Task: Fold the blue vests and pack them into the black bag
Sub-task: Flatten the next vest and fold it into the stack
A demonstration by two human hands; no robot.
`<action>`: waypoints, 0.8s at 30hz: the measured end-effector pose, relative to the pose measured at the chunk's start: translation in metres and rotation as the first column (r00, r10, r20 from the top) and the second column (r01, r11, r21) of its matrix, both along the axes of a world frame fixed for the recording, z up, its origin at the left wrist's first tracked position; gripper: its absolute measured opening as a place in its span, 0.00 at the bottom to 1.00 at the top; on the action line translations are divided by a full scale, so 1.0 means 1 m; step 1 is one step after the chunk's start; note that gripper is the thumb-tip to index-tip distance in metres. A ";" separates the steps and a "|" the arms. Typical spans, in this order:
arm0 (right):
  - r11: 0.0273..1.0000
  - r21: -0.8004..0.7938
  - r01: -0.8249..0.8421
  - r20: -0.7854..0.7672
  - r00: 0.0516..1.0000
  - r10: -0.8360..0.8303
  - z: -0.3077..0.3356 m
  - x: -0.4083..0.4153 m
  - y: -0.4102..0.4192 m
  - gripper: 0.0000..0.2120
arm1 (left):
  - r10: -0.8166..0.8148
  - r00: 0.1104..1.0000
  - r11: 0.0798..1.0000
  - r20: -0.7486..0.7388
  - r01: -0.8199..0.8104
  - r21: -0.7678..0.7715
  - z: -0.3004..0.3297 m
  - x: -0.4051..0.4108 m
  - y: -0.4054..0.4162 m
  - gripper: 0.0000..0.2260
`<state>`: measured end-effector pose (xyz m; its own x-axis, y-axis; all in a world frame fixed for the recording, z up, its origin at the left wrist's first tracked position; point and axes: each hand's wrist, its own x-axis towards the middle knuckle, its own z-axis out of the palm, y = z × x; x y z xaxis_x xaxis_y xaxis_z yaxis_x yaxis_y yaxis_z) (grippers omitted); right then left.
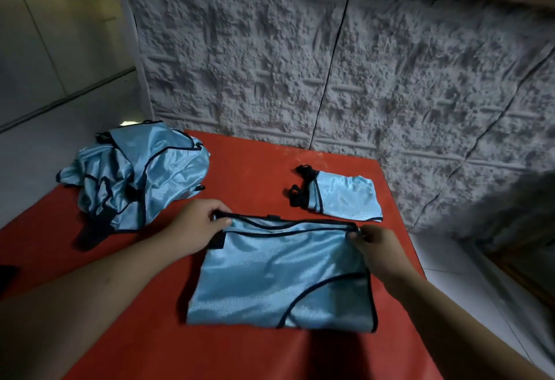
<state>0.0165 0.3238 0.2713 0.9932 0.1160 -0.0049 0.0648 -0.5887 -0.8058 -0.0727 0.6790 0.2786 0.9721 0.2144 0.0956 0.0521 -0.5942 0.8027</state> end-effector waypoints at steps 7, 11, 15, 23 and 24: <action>0.944 -0.293 0.150 0.047 0.989 -0.142 -0.027 0.034 0.037 0.13 | 0.281 0.960 0.947 0.005 -0.279 0.157 -0.036 0.032 -0.014 0.11; 0.902 -0.380 0.205 0.426 0.904 -0.026 -0.022 -0.003 0.067 0.22 | 0.250 0.935 0.815 0.253 -0.344 0.466 -0.024 0.005 -0.062 0.19; 0.801 -0.571 -0.177 0.254 0.890 0.378 -0.044 -0.043 0.090 0.30 | 0.028 0.993 0.731 -0.114 0.058 0.680 -0.051 -0.021 -0.099 0.25; 0.654 -0.717 -0.242 -0.060 0.956 0.287 -0.069 -0.057 0.063 0.42 | 0.115 0.926 0.708 -0.361 0.178 0.684 -0.073 -0.050 -0.103 0.36; 0.645 -0.720 -0.254 -0.072 0.953 0.295 -0.068 -0.063 0.061 0.43 | 0.116 0.920 0.721 -0.376 0.183 0.669 -0.072 -0.057 -0.107 0.36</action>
